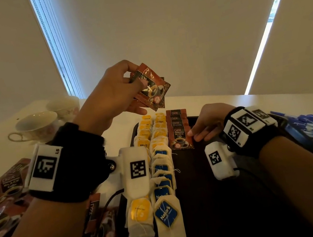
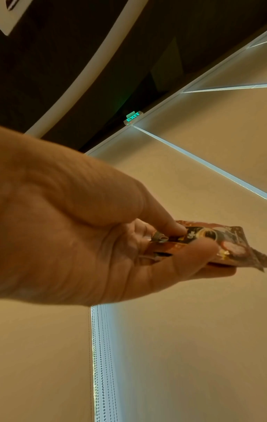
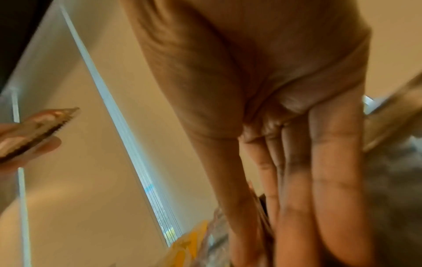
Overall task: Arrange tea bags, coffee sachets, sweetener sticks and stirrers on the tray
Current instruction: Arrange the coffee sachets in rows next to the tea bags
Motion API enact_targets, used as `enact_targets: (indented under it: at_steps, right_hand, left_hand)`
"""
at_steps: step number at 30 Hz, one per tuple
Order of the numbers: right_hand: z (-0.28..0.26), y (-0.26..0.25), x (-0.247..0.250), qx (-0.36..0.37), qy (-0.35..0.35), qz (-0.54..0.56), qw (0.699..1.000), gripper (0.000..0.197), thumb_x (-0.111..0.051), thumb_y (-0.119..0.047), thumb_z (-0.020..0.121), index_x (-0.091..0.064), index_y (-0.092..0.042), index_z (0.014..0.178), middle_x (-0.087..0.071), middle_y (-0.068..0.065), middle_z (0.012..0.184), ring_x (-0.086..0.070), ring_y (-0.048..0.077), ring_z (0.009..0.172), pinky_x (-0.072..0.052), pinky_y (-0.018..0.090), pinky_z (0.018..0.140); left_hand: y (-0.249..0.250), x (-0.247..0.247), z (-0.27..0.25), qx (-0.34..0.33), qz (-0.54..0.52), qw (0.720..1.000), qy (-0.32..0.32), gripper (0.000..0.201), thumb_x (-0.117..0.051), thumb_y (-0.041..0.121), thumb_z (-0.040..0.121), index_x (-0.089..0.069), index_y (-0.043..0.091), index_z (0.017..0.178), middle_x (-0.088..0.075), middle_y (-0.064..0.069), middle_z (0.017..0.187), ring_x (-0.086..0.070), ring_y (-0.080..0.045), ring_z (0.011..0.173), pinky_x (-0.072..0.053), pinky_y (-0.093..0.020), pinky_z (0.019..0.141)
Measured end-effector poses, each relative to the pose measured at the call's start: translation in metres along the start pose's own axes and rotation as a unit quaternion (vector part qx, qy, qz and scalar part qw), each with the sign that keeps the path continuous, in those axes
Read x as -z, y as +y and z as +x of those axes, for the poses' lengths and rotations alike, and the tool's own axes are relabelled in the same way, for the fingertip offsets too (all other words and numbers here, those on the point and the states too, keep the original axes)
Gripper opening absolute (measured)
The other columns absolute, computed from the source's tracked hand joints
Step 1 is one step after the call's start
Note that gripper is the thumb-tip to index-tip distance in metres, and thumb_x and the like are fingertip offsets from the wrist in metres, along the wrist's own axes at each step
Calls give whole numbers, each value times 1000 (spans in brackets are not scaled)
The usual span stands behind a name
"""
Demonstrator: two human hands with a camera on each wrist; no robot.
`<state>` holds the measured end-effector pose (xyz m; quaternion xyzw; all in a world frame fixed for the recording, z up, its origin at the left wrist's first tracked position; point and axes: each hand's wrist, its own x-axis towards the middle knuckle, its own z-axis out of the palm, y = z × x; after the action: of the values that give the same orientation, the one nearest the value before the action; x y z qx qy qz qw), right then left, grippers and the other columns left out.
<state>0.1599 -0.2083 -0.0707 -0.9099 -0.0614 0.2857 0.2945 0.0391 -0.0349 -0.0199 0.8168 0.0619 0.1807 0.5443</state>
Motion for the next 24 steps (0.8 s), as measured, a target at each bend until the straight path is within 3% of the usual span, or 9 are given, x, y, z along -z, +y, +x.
enact_targets:
  at_steps: [3, 8, 12, 19, 24]
  right_hand:
    - [-23, -6, 13, 70, 60, -8, 996, 21, -70, -19, 80, -62, -3, 92, -68, 7, 81, -63, 13, 69, -50, 24, 61]
    - [-64, -8, 24, 236, 90, 144, 957, 19, -66, -25, 83, -67, -11, 96, -70, 3, 88, -67, 8, 72, -56, 22, 62]
    - [-68, -12, 16, 304, 113, 110, 940, 18, -69, -25, 80, -66, -15, 96, -67, 0, 91, -65, 9, 80, -55, 15, 59]
    - [-59, -12, 4, 350, 150, 98, 919, 13, -72, -27, 78, -65, -18, 85, -69, 3, 84, -68, 18, 83, -56, 35, 79]
    - [-58, -8, 8, 335, 157, 122, 921, 9, -73, -21, 78, -68, -13, 78, -70, 3, 81, -69, 18, 81, -57, 30, 73]
  left_hand:
    - [-1, 0, 0, 0, 3, 1000, -7, 24, -56, 14, 94, -52, 14, 117, -67, -11, 99, -71, -22, 76, -60, -34, 59]
    - [-3, -5, -2, -12, 28, 999, -38, 19, -56, 14, 94, -52, 14, 112, -68, -6, 88, -71, -18, 72, -56, -24, 49]
    - [-4, -13, -2, -15, 41, 997, -70, 19, -58, 16, 92, -53, 13, 110, -70, -9, 88, -72, -20, 69, -56, -25, 48]
    - [-4, -21, -2, -18, 66, 992, -102, 12, -63, 19, 88, -54, 18, 95, -71, -10, 84, -71, -20, 64, -53, -22, 43]
    - [-2, -20, -5, 0, 37, 991, -126, 17, -64, 17, 87, -56, 18, 102, -72, -10, 86, -72, -19, 69, -56, -25, 50]
